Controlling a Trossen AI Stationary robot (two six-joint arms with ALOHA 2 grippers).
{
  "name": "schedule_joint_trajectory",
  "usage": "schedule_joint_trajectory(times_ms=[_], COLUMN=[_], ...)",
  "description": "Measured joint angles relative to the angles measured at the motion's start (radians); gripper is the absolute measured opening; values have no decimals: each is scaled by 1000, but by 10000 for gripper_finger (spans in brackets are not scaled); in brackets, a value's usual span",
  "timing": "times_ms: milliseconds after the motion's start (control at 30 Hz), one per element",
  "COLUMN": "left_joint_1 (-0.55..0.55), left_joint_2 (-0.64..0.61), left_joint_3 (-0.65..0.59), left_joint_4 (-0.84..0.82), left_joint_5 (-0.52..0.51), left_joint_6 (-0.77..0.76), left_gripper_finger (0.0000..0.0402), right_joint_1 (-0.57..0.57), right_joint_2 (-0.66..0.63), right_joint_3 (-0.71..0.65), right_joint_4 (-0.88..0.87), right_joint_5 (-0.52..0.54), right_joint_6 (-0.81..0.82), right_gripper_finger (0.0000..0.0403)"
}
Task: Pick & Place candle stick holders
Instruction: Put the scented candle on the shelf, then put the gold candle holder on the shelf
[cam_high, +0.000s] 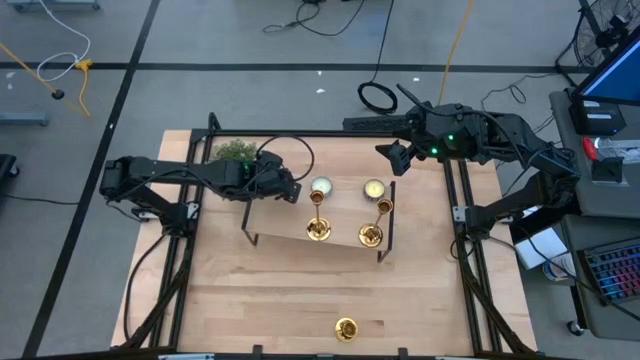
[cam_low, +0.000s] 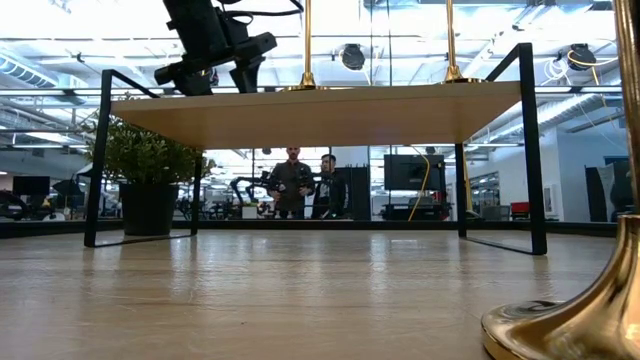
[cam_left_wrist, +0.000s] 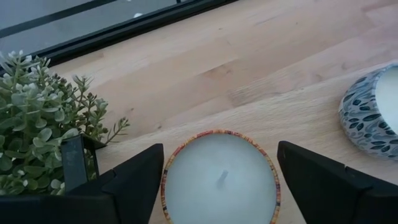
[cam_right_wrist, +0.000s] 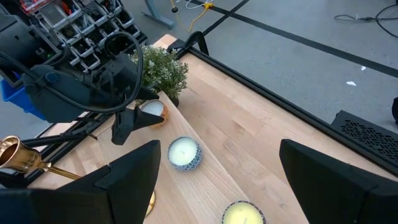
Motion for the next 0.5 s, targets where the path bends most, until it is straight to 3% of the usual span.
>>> schedule_joint_trajectory(times_ms=[233,500], left_joint_1=[0,5], left_joint_2=[0,-22], left_joint_3=[0,0], left_joint_4=[0,0], left_joint_5=[-11,-42], left_joint_6=[-6,-10], left_gripper_finger=[349,351], right_joint_1=[0,0], right_joint_2=[0,0], right_joint_3=[0,0], right_joint_4=[0,0], right_joint_5=[0,0], right_joint_6=[0,0], right_gripper_finger=[325,325])
